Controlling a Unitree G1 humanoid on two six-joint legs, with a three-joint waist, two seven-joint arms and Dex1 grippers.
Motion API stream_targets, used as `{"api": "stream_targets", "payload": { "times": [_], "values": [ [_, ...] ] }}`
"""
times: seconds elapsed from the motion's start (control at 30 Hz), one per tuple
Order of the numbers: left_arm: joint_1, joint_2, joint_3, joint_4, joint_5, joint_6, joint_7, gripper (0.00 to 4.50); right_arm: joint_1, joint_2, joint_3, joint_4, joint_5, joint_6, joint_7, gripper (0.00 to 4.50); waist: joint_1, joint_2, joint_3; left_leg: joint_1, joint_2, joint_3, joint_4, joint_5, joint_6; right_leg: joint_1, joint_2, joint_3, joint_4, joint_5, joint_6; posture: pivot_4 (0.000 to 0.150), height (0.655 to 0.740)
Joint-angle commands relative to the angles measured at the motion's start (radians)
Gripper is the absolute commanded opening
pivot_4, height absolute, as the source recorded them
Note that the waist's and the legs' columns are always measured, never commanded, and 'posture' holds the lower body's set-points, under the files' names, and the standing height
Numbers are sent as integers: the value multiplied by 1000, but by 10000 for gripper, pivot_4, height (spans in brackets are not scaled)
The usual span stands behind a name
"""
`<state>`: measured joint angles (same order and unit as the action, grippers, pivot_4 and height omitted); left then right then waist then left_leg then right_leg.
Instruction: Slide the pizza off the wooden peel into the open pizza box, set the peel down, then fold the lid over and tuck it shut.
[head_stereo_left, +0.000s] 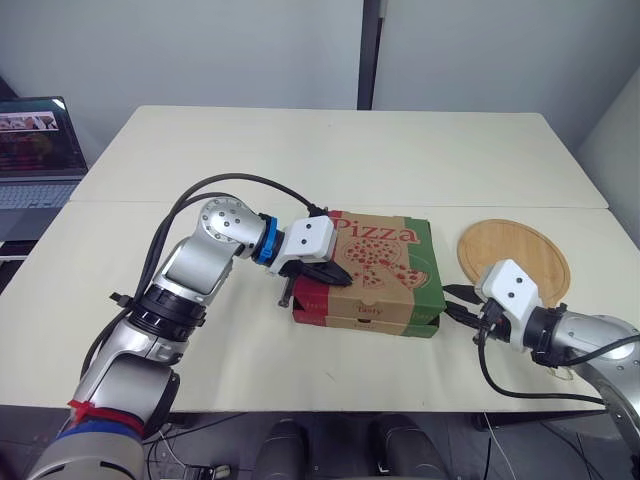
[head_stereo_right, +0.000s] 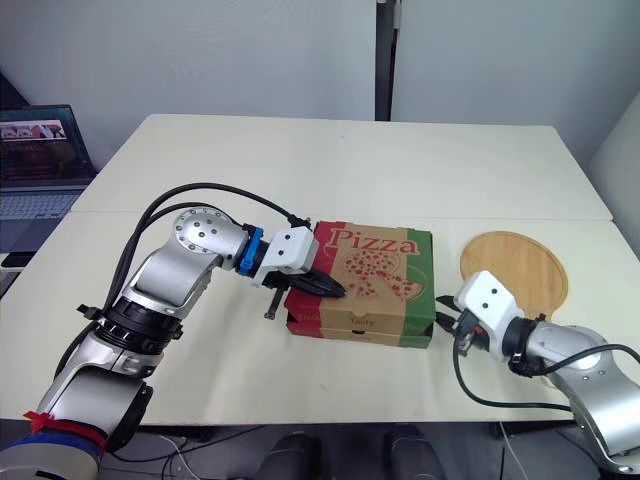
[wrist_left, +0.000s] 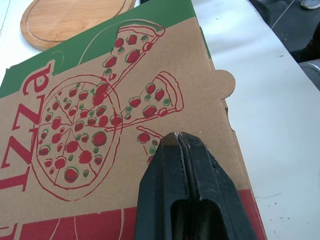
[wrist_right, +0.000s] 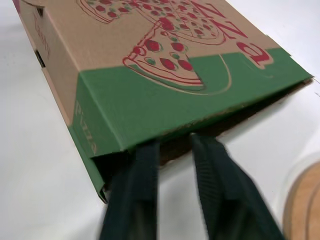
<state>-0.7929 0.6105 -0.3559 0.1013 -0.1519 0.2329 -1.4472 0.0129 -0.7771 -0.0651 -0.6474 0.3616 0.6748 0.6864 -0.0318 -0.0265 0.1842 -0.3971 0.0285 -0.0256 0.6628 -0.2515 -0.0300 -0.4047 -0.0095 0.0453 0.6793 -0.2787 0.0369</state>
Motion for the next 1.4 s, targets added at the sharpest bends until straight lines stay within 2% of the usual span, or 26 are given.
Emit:
{"api": "stream_targets", "payload": {
  "times": [0.03, 0.17, 0.3, 0.43, 0.6, 0.73, 0.93, 1.13, 1.27, 1.4],
  "values": [
    [-1, 3, -7, 2, 18, 5, 4, 0, -23, 9, -5, -15, 19, 4, -3, 385, -1, 0, 0, 0, 0, 0, 0, 0, 0, 0, 0, 0, 0, 0, 0, 1500, 7400],
    [-1, 0, -6, 1, 18, 6, 6, 0, 12, 5, -17, 5, 2, -7, -4, 385, 0, 0, 0, 0, 0, 0, 0, 0, 0, 0, 0, 0, 0, 0, 0, 1500, 7400],
    [4, -1, -2, -2, 21, 9, 8, 0, 53, -55, -115, 18, -26, -41, 11, 385, 2, 0, 0, -1, 0, 0, 0, 0, 0, 0, 0, 0, 0, 0, 0, 1500, 7400],
    [4, -1, 1, -2, 20, 10, 10, 0, 47, -78, -239, -24, 69, -3, 64, 385, 1, 0, 0, 0, 0, 0, 0, 0, 0, 0, 0, 0, 0, 0, 0, 1500, 7400],
    [-7, -6, 5, 10, 19, 9, 12, 0, 37, -99, -292, -132, 232, 69, 115, 385, 1, 0, 0, -1, 0, 0, 0, 0, 0, 0, 0, 0, 0, 0, 0, 1500, 7400],
    [-14, -8, 10, 10, 14, 16, 11, 0, 30, -113, -237, -205, 260, 80, 109, 8922, 1, 0, 0, -1, 0, 0, 0, 0, 0, 0, 0, 0, 0, 0, 0, 1500, 7400],
    [-24, -11, 16, 17, 11, 15, 20, 0, 4, -161, 2, -234, 41, -28, 55, 27720, 1, 0, 0, -1, 0, 0, 0, 0, 0, 0, 0, 0, 0, -1, 1, 1500, 7400],
    [-29, -14, 24, 7, -5, 35, 19, 0, -32, -151, 159, -165, -154, -134, 12, 27720, 1, 0, 0, -1, 0, 0, 0, 0, 0, 0, 0, 0, -1, -1, 1, 1500, 7400],
    [-32, -13, 28, 2, -11, 42, 16, 0, -39, -138, 181, -127, -230, -184, -5, 27720, 2, 0, 0, -1, 0, -1, 0, 0, 0, -1, 0, -1, 0, 0, 1, 1500, 7400],
    [-31, -10, 28, -6, -17, 46, 12, 0, -58, -107, 155, -110, -246, -206, -10, 27720, 1, 0, 0, -1, 0, 0, 0, 0, 0, -1, 0, 0, 0, 0, 1, 1500, 7400]
  ]
}}
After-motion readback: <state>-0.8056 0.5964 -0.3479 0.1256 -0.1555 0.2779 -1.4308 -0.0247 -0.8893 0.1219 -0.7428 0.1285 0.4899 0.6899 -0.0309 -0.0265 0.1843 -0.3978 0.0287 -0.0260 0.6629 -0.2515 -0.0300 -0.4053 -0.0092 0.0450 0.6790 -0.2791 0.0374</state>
